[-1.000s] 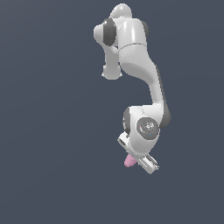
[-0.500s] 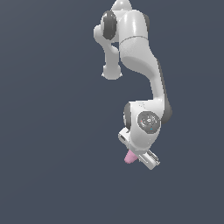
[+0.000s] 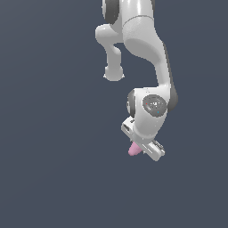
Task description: Pick up the object and move it to a goal position.
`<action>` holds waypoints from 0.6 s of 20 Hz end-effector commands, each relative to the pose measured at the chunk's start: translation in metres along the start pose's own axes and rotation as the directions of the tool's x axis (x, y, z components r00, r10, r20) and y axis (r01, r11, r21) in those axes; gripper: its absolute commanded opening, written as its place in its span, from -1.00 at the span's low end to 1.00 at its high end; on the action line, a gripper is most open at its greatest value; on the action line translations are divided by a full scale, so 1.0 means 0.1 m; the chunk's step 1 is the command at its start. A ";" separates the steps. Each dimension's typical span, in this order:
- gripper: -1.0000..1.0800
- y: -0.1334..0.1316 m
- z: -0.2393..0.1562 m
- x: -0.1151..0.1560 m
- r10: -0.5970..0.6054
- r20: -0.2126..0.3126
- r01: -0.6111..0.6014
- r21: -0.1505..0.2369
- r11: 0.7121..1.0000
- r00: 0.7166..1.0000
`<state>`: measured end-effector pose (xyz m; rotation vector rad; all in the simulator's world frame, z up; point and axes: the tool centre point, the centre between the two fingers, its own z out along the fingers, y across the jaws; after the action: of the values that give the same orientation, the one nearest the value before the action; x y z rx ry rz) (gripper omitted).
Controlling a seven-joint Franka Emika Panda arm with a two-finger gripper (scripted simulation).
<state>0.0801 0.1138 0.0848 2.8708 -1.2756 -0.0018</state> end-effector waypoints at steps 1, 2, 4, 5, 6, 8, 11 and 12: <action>-1.00 0.08 -0.16 -0.09 0.000 0.000 0.000 0.001 1.000 1.000; -1.00 0.11 -0.22 -0.13 0.000 0.000 0.000 0.001 1.000 1.000; -1.00 0.17 -0.36 -0.21 0.000 0.000 0.000 0.001 1.000 1.000; -1.00 0.21 -0.43 -0.25 0.000 0.000 0.000 0.001 1.000 1.000; -1.00 0.24 -0.50 -0.29 0.000 0.000 0.000 0.001 1.000 1.000; -1.00 0.31 -0.64 -0.38 0.000 0.000 0.000 0.001 1.000 1.000; -1.00 0.40 -0.84 -0.49 0.000 0.000 0.000 0.001 1.000 1.000; -1.00 0.43 -0.90 -0.52 0.000 0.000 0.000 0.001 1.000 1.000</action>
<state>0.0209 0.1230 0.1649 2.8719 -1.2756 -0.0008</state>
